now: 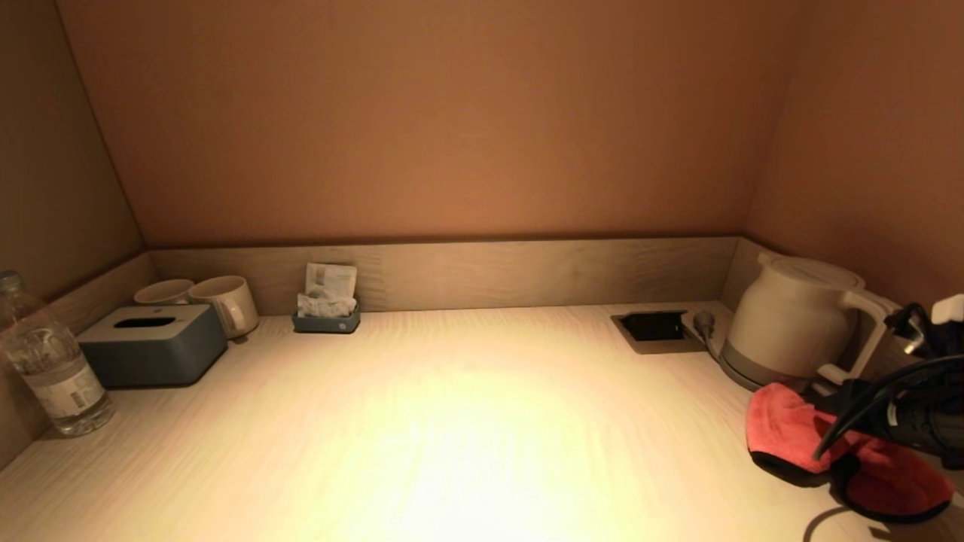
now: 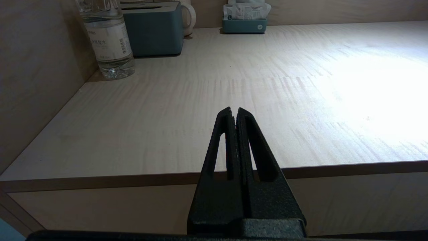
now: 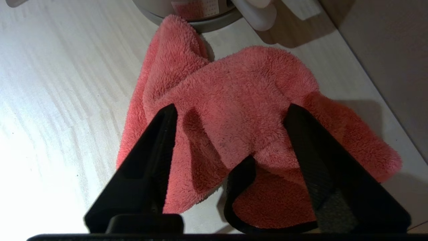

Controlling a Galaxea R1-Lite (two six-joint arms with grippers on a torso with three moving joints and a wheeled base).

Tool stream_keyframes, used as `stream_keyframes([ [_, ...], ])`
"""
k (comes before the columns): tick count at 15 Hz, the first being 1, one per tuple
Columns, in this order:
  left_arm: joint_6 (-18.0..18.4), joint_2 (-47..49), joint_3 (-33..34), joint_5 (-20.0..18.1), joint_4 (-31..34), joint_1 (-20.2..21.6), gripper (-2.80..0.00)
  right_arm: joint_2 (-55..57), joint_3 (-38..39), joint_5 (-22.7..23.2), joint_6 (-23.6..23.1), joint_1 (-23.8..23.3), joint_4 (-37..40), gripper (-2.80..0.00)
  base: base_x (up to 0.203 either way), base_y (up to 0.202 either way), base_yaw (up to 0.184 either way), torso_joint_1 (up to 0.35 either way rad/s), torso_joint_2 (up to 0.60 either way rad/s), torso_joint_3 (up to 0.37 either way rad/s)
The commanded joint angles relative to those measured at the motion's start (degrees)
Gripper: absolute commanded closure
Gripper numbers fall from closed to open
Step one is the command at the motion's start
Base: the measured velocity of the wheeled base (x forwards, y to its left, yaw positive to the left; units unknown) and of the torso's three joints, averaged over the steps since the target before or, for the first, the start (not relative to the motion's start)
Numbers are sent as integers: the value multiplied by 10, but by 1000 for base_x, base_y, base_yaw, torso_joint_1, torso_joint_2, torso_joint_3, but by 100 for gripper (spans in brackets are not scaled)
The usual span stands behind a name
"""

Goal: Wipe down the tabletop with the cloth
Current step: Pick up the tablecloth

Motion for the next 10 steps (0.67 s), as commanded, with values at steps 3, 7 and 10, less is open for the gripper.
stream_keyframes([
  [3, 0, 1, 0, 0, 0, 0, 0, 13, 0, 2, 0, 1, -2, -280, 0, 0, 0, 0, 0, 0],
  [7, 0, 1, 0, 0, 0, 0, 0, 40, -2, 3, 0, 0, -3, -280, 0, 0, 0, 0, 0, 0],
  [10, 0, 1, 0, 0, -1, -1, 0, 56, 1, 3, 0, 0, -3, -280, 0, 0, 0, 0, 0, 0],
])
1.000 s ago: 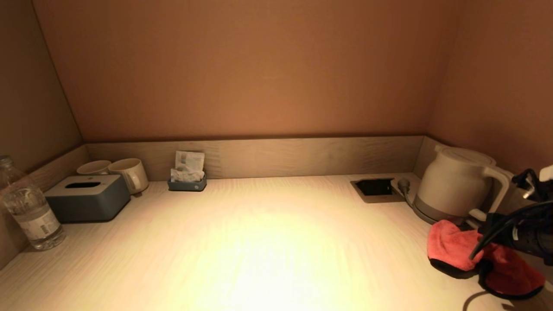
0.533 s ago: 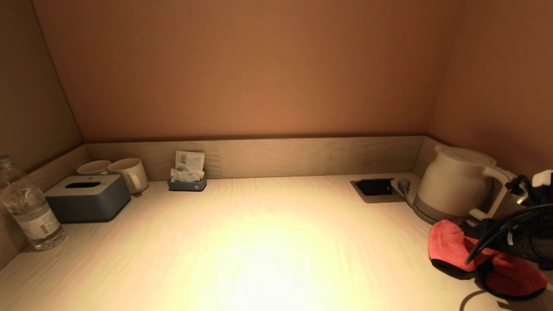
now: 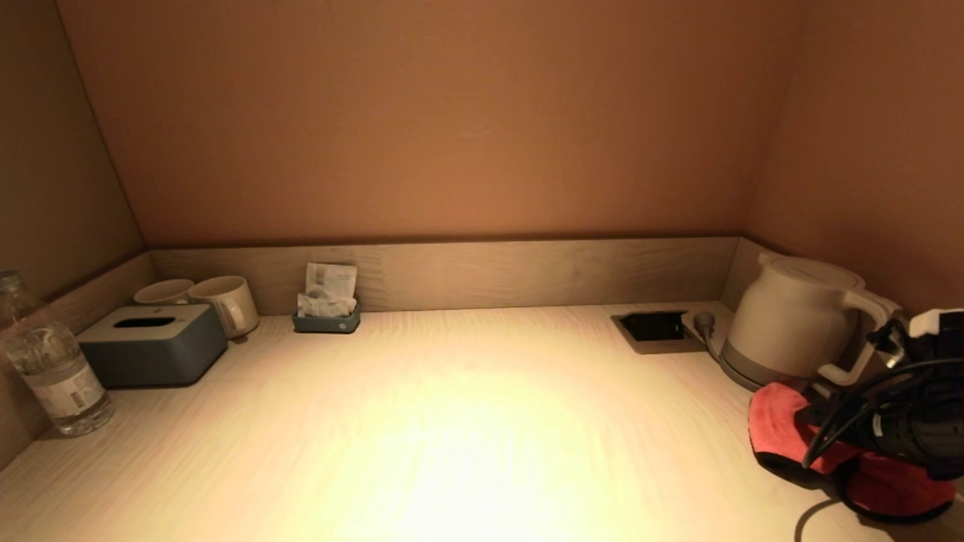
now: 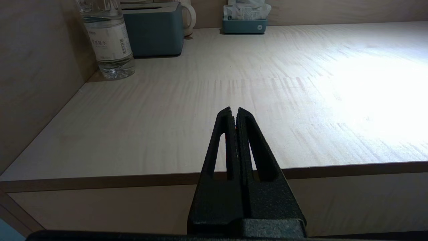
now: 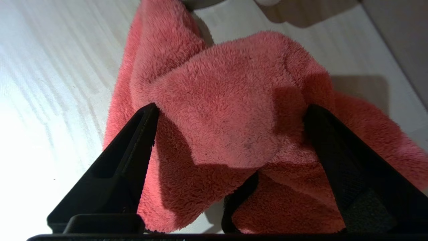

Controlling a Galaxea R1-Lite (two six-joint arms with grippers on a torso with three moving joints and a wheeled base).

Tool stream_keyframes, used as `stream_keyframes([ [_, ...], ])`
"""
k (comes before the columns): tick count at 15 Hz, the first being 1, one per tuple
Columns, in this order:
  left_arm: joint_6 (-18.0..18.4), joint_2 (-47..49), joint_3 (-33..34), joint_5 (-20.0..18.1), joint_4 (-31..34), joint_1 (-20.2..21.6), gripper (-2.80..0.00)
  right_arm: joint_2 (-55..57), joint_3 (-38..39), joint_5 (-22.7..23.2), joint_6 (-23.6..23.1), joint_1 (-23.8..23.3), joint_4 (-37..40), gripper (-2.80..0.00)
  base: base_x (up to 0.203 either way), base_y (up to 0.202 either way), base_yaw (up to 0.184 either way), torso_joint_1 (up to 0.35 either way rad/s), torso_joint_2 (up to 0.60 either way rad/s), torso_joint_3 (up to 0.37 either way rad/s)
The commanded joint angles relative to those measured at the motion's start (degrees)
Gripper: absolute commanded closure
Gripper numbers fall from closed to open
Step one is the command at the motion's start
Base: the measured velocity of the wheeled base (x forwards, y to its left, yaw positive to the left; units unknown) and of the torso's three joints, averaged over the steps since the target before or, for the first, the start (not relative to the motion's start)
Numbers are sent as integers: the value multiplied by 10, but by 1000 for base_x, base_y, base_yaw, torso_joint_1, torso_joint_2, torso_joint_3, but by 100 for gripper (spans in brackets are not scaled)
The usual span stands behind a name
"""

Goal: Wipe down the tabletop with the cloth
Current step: Pick up the tablecloth

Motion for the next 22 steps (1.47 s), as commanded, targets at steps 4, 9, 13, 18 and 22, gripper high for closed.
stream_keyframes([
  [4, 0, 1, 0, 0, 0, 0, 0, 23, 10, 1, 0, 0, -6, -280, 0, 0, 0, 0, 0, 0],
  [9, 0, 1, 0, 0, 0, 0, 0, 41, 48, -3, -3, 0, -96, 0, 0, 0, 0, 0, 0, 0],
  [13, 0, 1, 0, 0, -1, 0, 0, 38, 51, -3, -2, 0, -96, 0, 0, 0, 0, 0, 0, 0],
  [18, 0, 1, 0, 0, 0, 0, 0, 32, 53, -1, 0, 1, -96, 0, 0, 0, 0, 0, 0, 0],
  [22, 0, 0, 0, 0, 0, 0, 0, 16, 55, 0, 1, 1, -97, 0, 0, 0, 0, 0, 0, 0],
])
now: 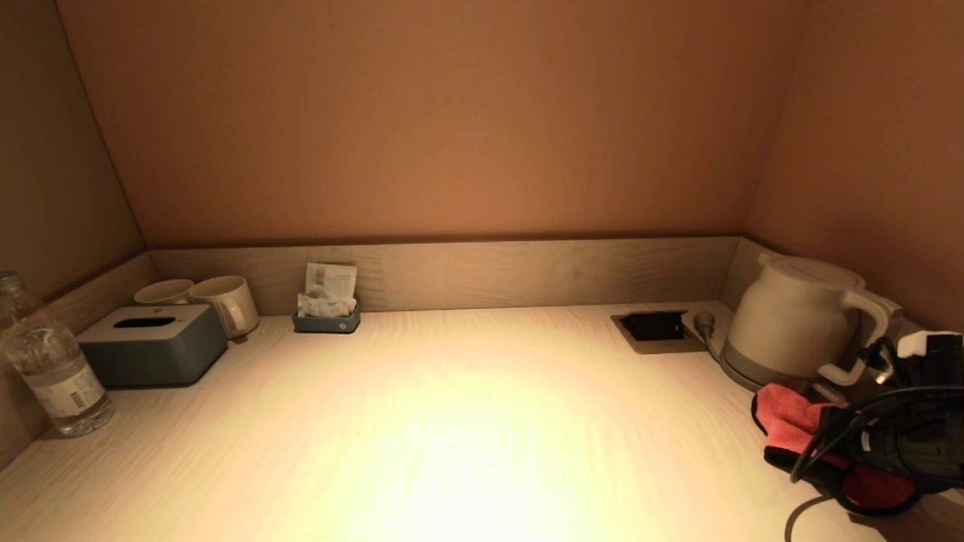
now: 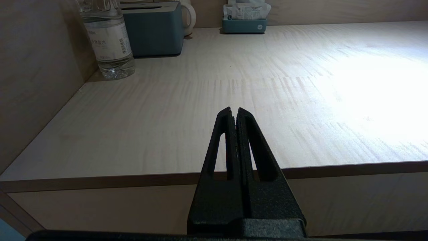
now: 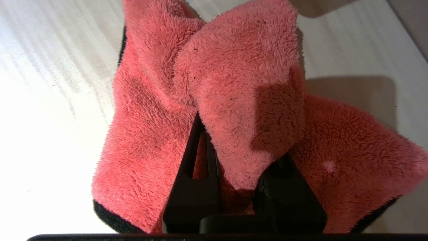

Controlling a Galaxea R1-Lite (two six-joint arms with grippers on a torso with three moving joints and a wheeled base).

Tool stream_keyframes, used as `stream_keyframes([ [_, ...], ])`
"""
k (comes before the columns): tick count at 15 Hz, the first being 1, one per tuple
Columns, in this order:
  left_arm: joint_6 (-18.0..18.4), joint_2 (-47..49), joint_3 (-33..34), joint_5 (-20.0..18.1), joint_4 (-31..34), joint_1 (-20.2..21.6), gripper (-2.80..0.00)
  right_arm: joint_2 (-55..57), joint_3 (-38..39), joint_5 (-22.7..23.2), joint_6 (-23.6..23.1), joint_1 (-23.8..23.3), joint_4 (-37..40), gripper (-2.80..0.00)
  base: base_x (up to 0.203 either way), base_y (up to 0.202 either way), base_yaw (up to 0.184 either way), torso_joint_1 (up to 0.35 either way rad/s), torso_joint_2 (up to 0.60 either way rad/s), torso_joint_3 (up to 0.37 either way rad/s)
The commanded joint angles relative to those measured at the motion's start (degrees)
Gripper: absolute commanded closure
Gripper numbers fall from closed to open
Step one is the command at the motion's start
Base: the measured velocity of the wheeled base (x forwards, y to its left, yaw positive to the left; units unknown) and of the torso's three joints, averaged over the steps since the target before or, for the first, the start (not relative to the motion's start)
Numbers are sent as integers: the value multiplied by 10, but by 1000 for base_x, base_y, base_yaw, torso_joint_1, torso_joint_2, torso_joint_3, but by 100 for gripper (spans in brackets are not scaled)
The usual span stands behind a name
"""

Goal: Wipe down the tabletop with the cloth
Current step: Pick up the tablecloth, then sweep the stains on the table

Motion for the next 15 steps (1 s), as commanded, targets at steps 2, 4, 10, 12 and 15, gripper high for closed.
stream_keyframes([
  [2, 0, 0, 0, 0, 0, 0, 0, -34, 1, 5, 1, 0, 0, 0, 0, 0, 0, 0, 0, 0],
  [4, 0, 1, 0, 0, 0, -1, 0, -48, 1, 15, 0, 1, 2, 0, 0, 0, 0, 0, 0, 0],
  [10, 0, 1, 0, 0, 0, 0, 0, -160, -1, 25, 0, 26, 31, 0, 0, 0, 0, 0, 0, 0],
  [12, 0, 1, 0, 0, 0, 0, 0, -199, -4, 26, -2, 62, 42, 0, 0, 0, 0, 0, 0, 0],
  [15, 0, 0, 0, 0, -1, 0, 0, -252, -39, 25, 2, 166, 109, 0, 0, 0, 0, 0, 0, 0],
])
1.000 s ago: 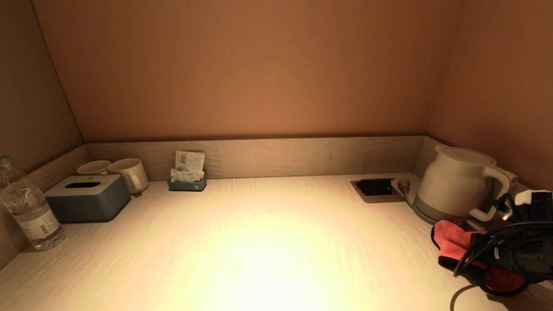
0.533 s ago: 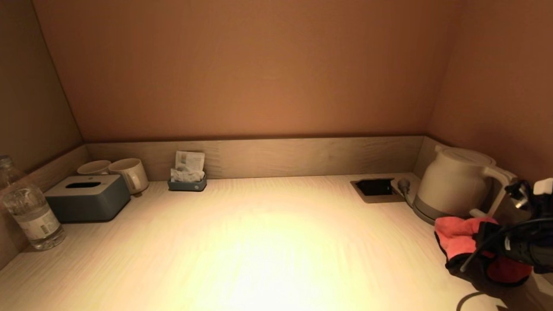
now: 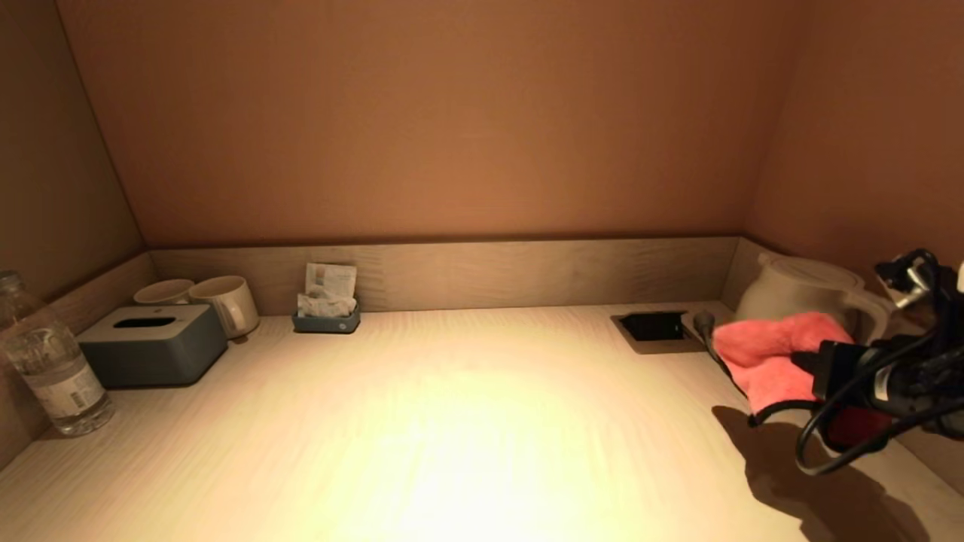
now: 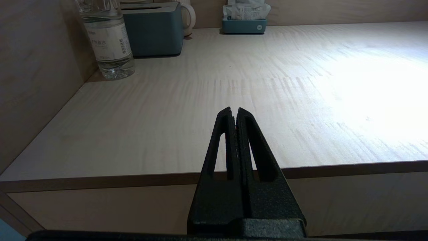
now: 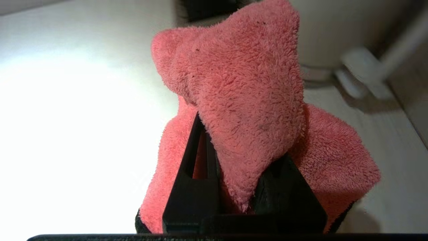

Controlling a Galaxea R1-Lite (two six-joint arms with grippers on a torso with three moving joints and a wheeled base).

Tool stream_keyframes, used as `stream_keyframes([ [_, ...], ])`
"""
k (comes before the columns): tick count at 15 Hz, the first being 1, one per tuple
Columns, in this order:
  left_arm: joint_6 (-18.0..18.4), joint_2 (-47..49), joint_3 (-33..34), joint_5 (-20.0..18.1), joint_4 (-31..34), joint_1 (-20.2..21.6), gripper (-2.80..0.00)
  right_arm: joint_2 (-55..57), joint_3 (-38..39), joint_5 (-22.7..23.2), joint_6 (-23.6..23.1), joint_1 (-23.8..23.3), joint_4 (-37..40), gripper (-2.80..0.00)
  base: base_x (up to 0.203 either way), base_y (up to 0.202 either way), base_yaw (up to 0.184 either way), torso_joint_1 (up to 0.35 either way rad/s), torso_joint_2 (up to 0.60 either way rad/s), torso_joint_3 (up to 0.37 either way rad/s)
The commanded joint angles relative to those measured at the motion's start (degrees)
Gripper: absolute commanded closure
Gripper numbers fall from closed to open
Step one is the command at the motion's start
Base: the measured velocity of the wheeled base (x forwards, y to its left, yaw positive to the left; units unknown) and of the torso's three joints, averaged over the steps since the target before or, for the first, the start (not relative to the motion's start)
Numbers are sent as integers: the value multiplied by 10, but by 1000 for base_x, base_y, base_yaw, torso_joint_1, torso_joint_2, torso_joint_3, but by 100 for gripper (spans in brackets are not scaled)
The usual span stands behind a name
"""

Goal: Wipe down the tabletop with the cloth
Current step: Sweep the stains on the table

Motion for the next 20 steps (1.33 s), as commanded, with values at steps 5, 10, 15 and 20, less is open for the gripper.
stream_keyframes([
  [5, 0, 1, 0, 0, 0, 0, 0, -53, -107, -4, 51, 192, 186, 0, 0, 0, 0, 0, 0, 0],
  [10, 0, 1, 0, 0, 0, 0, 0, -22, -137, -6, 57, 313, 231, 0, 0, 0, 0, 0, 0, 0],
  [15, 0, 0, 0, 0, 0, 0, 0, 48, -169, -10, 57, 396, 227, 0, 0, 0, 0, 0, 0, 0],
  [20, 0, 0, 0, 0, 0, 0, 0, 123, -232, -15, 55, 445, 229, 0, 0, 0, 0, 0, 0, 0],
])
